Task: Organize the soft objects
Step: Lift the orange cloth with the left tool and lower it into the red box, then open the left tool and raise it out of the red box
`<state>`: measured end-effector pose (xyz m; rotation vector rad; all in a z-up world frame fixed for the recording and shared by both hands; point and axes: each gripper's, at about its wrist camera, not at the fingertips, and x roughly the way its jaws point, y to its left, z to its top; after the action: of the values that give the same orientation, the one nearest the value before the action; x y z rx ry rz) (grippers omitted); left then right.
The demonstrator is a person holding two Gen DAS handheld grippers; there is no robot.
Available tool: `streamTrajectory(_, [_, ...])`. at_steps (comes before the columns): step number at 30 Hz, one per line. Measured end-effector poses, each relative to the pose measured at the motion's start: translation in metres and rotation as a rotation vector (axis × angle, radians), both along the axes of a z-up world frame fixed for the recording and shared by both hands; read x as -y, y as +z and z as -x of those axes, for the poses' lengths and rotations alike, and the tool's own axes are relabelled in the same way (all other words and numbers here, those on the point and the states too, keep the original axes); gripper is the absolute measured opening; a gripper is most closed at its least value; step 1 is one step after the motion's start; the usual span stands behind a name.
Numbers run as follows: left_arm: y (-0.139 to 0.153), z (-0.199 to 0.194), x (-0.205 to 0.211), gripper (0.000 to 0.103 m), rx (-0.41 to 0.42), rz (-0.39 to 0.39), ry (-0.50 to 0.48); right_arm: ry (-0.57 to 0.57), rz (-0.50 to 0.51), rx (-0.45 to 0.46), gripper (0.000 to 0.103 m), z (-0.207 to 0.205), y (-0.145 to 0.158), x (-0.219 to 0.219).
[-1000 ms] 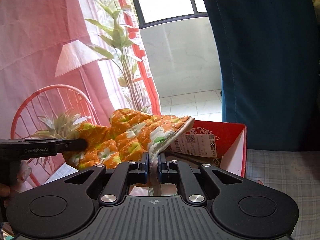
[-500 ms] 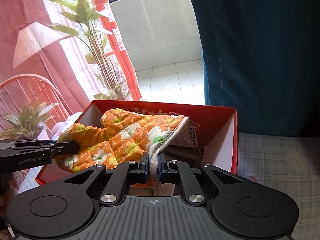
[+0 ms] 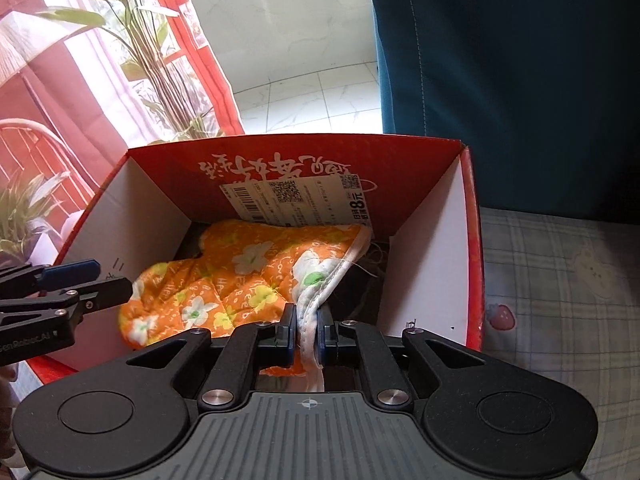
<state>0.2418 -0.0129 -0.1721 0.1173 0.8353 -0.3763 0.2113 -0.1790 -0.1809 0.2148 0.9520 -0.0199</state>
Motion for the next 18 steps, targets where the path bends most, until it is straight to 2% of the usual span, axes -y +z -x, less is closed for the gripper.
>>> streamTrajectory(3, [0.003,0.004,0.001,0.066,0.009,-0.004,-0.003,0.016,0.064,0.019,0.021,0.004,0.001,-0.006])
streamTrajectory(4, [0.005,0.005,0.0,0.07,0.015,-0.003,0.001,0.022,0.085,0.029,0.023,0.007,0.002,-0.009])
streamTrajectory(8, [0.011,0.011,-0.001,0.078,0.026,-0.009,0.016,0.061,0.125,0.061,0.029,0.016,0.012,-0.016])
streamTrajectory(11, [0.017,0.018,-0.003,0.09,0.034,-0.004,0.022,0.093,0.142,0.093,0.042,0.027,0.022,-0.02])
streamTrajectory(13, [0.022,0.025,-0.002,0.095,0.042,-0.003,0.018,0.103,0.156,0.12,0.059,0.036,0.03,-0.023])
streamTrajectory(17, [0.033,0.041,-0.005,0.101,0.06,0.001,0.014,0.114,0.172,0.163,0.076,0.055,0.043,-0.027])
streamTrajectory(18, [0.035,0.045,-0.006,0.102,0.063,0.004,0.014,0.112,0.17,0.173,0.087,0.06,0.046,-0.027])
